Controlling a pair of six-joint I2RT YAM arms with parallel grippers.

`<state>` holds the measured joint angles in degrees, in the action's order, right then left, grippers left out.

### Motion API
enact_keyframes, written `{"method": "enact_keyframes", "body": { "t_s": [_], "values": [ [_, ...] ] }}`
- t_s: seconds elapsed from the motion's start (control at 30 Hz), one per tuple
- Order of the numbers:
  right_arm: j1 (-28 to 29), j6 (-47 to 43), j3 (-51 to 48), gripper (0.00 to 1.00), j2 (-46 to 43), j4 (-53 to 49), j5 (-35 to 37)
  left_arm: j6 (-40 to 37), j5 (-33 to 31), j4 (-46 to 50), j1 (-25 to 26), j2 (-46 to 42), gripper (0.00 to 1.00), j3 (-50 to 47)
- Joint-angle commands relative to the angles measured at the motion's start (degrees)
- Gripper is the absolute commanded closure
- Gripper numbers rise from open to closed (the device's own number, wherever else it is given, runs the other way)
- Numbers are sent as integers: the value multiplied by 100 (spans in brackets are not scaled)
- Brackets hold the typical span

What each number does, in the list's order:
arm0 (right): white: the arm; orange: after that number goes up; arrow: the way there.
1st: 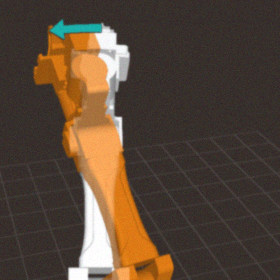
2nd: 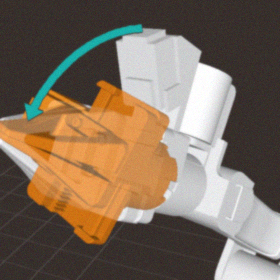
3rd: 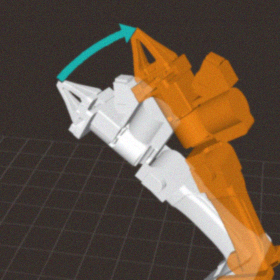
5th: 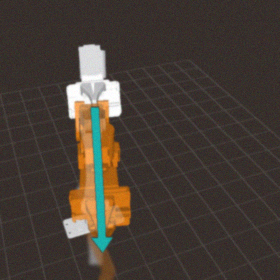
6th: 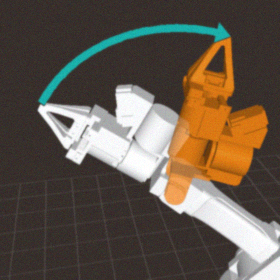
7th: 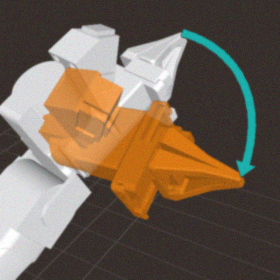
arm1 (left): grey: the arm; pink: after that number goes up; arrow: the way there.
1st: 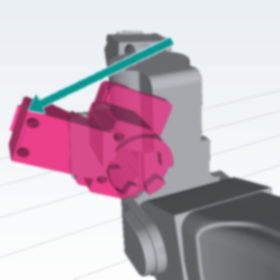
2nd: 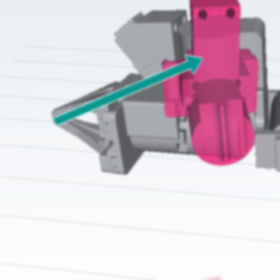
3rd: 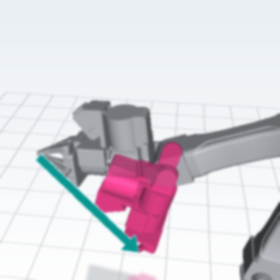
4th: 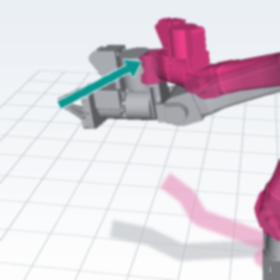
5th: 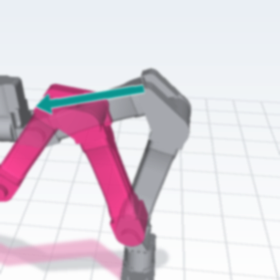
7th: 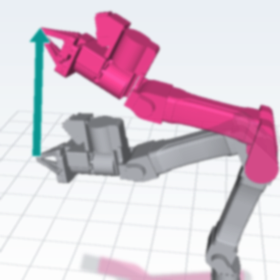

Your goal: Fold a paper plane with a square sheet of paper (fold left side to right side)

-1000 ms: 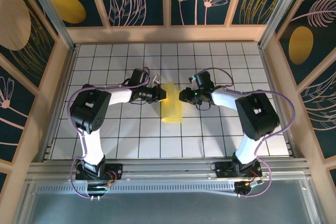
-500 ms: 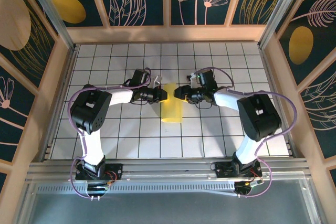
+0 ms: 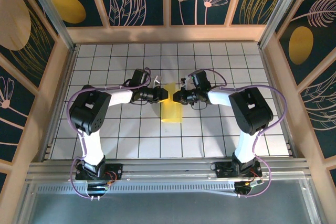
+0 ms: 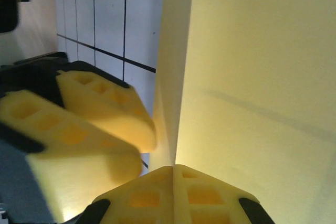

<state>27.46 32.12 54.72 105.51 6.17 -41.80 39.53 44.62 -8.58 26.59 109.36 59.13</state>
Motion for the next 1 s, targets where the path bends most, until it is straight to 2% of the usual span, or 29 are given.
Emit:
{"method": "enact_keyframes", "body": {
  "t_s": [0.0,0.2,0.33,0.7,0.97],
  "values": [
    [1,-109,-20,100,-8,-396,360,-79,-335,165,25,-579,65,-16],
    [-3,-125,-47,100,-39,-610,710,-321,-1159,902,31,-849,49,-99],
    [-4,-202,20,100,-27,-781,891,-277,-1145,887,40,-718,45,-274],
    [-4,-260,41,100,-31,-899,981,-249,-948,744,274,-50,43,-44],
    [-2,-272,58,100,-21,-885,963,-265,-1238,902,360,254,46,122]
  ]
}}
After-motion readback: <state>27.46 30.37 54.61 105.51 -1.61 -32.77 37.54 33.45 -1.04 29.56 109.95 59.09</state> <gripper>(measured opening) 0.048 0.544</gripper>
